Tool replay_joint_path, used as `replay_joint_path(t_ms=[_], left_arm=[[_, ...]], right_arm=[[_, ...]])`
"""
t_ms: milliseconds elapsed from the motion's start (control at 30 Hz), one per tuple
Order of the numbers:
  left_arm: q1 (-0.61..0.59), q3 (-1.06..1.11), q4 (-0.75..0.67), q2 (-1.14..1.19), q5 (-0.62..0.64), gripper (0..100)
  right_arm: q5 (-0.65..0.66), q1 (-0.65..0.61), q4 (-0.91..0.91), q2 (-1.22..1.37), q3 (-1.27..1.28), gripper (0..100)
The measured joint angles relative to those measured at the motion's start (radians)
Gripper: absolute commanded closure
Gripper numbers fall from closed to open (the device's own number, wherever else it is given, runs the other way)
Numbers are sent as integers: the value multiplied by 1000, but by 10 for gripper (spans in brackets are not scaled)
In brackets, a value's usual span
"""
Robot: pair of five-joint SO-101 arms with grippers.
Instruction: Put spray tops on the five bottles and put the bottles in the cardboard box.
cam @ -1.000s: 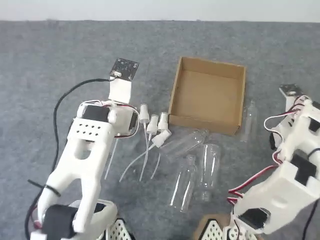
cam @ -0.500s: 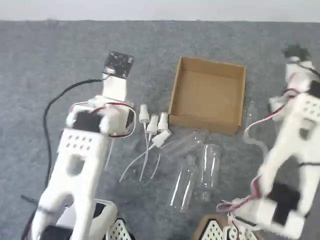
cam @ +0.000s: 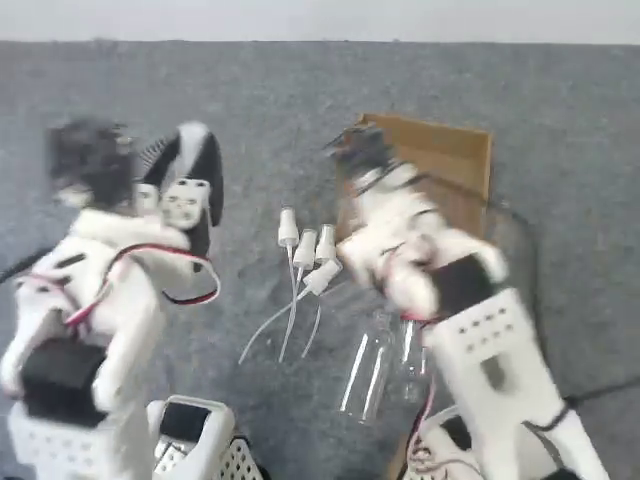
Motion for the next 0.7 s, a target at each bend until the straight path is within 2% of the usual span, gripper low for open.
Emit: replay_joint_path(t_ms=[200,500,700], left_arm=[[0,-44,-69,-12,141,989],[0,-26,-140,-9,302,989],[0,87,-245,-9,338,989]], right_arm=[[-3,-189,-241,-31,196,993],[-9,-267,-371,-239,387,993],[-9,-273,-387,-299,414,993]])
